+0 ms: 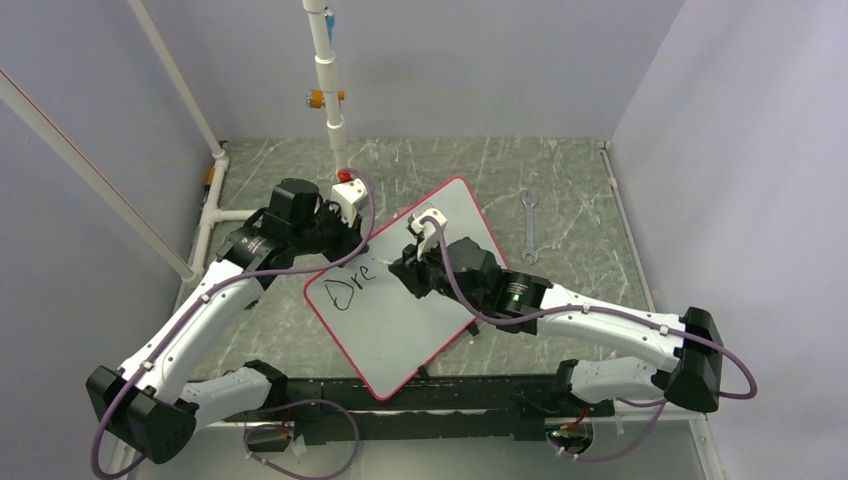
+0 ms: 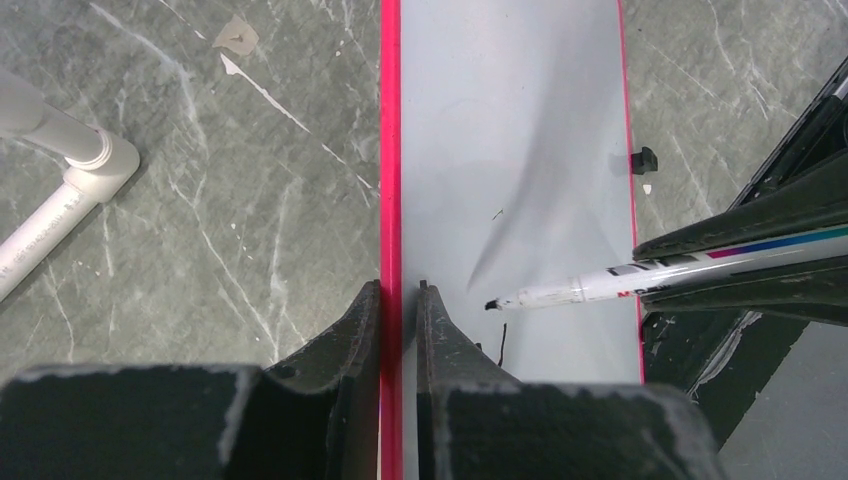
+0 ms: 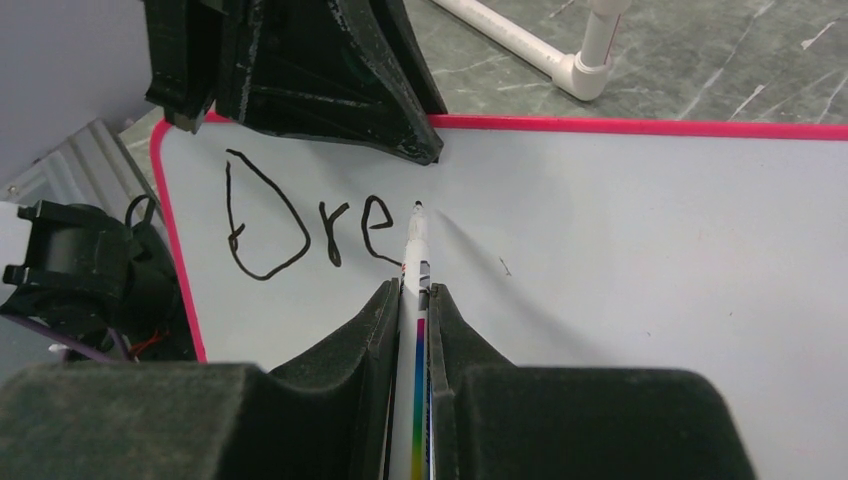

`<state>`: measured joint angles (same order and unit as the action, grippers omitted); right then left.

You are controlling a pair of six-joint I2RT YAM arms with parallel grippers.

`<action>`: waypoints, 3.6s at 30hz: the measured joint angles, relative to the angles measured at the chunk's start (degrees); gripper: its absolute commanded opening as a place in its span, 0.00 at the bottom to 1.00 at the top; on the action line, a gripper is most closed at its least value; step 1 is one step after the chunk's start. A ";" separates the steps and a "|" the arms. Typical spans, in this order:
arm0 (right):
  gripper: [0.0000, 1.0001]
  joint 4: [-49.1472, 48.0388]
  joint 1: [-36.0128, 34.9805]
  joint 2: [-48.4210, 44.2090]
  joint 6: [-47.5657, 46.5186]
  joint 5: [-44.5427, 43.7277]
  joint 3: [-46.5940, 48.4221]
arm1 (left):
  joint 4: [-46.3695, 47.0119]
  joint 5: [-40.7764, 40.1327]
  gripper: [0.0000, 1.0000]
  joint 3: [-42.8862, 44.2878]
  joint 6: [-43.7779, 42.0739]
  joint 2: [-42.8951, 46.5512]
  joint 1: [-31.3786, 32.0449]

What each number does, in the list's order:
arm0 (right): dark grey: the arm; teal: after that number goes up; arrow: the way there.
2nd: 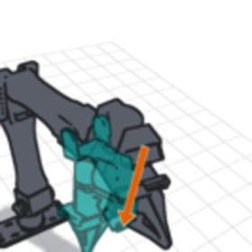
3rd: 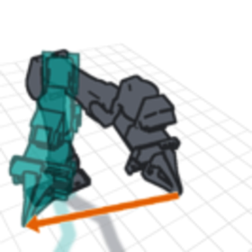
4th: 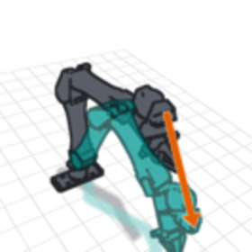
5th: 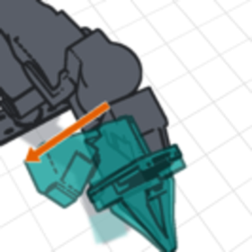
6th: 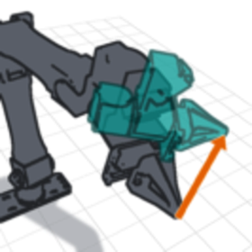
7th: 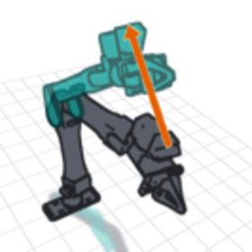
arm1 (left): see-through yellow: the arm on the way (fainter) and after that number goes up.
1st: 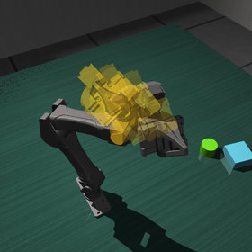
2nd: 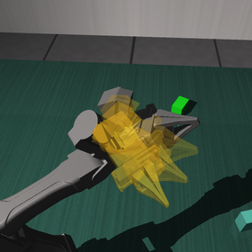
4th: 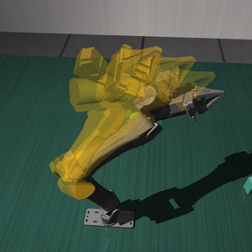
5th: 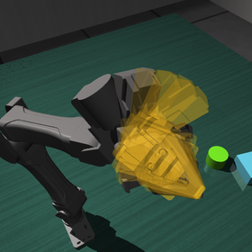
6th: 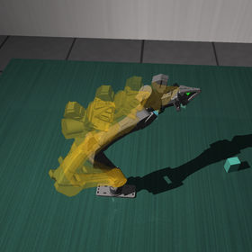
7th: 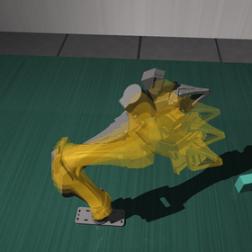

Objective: Write a sentence on the whiteboard

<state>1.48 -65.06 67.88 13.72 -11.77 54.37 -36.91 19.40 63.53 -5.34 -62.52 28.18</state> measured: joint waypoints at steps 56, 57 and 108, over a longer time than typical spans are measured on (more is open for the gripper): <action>0.00 2.78 0.74 1.90 2.97 2.60 -0.92 | -0.20 0.13 0.00 -0.20 -1.51 0.11 -0.35; 0.00 2.89 0.74 2.10 2.95 2.21 -0.55 | -0.20 0.13 0.00 -0.20 -1.53 0.11 -0.35; 0.00 6.01 0.74 -2.23 3.43 -1.05 -0.98 | 0.28 0.00 0.00 -0.22 -1.09 0.13 -0.39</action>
<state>7.49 -64.31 65.65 17.15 -12.82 53.39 -36.62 19.40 63.31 -6.44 -62.39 27.79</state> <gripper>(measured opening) 0.152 0.124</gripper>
